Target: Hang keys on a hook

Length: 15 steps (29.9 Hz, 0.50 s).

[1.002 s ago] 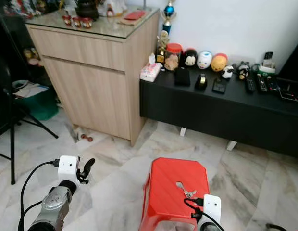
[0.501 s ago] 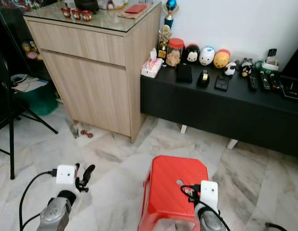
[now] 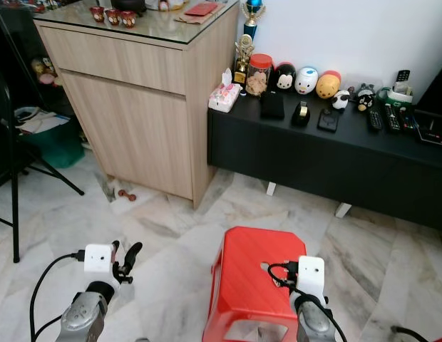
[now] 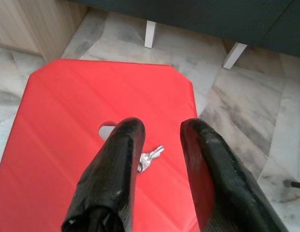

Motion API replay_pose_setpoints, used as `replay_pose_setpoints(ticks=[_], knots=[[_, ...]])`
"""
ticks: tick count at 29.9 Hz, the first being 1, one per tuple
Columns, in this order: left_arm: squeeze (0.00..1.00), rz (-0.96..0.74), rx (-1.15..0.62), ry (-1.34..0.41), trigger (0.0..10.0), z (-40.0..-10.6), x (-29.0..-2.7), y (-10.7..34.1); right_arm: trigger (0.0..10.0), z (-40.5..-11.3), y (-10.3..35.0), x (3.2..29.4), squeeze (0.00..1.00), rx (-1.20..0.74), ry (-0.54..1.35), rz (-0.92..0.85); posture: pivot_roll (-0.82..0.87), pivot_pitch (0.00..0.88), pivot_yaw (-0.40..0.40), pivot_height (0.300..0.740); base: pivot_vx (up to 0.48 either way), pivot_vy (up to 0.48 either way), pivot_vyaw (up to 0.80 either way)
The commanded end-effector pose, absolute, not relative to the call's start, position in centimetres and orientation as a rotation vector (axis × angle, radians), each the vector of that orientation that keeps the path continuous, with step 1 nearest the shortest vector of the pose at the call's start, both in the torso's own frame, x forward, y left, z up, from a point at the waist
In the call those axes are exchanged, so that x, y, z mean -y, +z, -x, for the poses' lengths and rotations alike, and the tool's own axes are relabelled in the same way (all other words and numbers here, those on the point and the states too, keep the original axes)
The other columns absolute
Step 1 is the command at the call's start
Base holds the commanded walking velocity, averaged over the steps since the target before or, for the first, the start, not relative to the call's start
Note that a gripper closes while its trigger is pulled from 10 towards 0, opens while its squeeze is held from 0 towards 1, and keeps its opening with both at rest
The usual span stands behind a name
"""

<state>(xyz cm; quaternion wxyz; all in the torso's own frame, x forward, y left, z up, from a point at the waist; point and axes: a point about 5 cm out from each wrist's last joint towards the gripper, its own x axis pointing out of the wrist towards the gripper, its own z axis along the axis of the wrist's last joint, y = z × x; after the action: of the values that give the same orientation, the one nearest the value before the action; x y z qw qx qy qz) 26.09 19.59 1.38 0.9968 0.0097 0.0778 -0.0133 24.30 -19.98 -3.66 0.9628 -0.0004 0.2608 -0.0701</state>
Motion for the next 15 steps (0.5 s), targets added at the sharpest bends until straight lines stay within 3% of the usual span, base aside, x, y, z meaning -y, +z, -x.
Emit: replay_pose_setpoints(ticks=[1, 15], knots=[[0.00, -0.016, -0.169, -0.025, 10.0, -25.95, -19.48, 1.20, 10.0, -24.02, -3.89, 19.98, 0.00, -0.541, -0.147, 0.002, 0.13, 0.049, -0.081, 0.652, 0.000, 0.000, 0.00], [0.00, -0.007, -0.165, -0.047, 10.0, -26.34, -19.06, 1.51, 10.0, -24.21, -3.91, 19.20, 0.00, -0.541, -0.121, -0.014, 0.13, 0.032, -0.075, 0.652, 0.000, 0.000, 0.00]])
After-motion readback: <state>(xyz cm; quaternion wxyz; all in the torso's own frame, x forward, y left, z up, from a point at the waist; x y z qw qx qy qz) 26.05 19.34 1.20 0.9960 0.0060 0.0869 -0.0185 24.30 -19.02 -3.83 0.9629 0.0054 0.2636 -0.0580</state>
